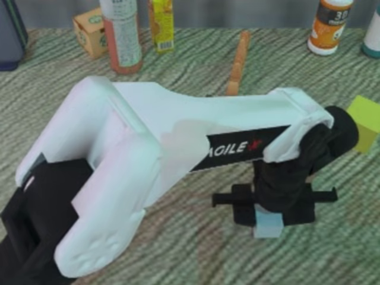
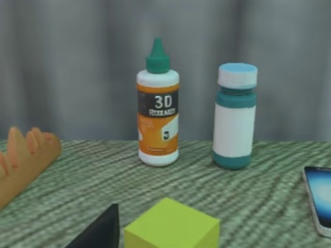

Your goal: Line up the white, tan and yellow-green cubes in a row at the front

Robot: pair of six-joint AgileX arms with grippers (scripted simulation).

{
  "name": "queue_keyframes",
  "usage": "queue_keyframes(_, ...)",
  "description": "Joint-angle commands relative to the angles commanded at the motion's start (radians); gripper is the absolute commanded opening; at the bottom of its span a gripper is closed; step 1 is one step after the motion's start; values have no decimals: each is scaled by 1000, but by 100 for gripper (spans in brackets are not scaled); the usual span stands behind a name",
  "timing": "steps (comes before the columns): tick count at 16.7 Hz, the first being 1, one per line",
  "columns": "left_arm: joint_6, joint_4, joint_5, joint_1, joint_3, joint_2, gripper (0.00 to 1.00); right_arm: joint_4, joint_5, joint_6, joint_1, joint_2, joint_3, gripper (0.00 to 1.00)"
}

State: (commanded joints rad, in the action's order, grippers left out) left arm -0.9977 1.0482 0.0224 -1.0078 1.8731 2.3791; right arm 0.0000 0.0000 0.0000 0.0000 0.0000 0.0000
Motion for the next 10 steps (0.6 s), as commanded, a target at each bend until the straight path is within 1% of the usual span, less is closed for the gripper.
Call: queue_keyframes(10, 0, 0, 0, 0, 0, 0, 90, 0, 0, 0, 0, 0, 0, 100)
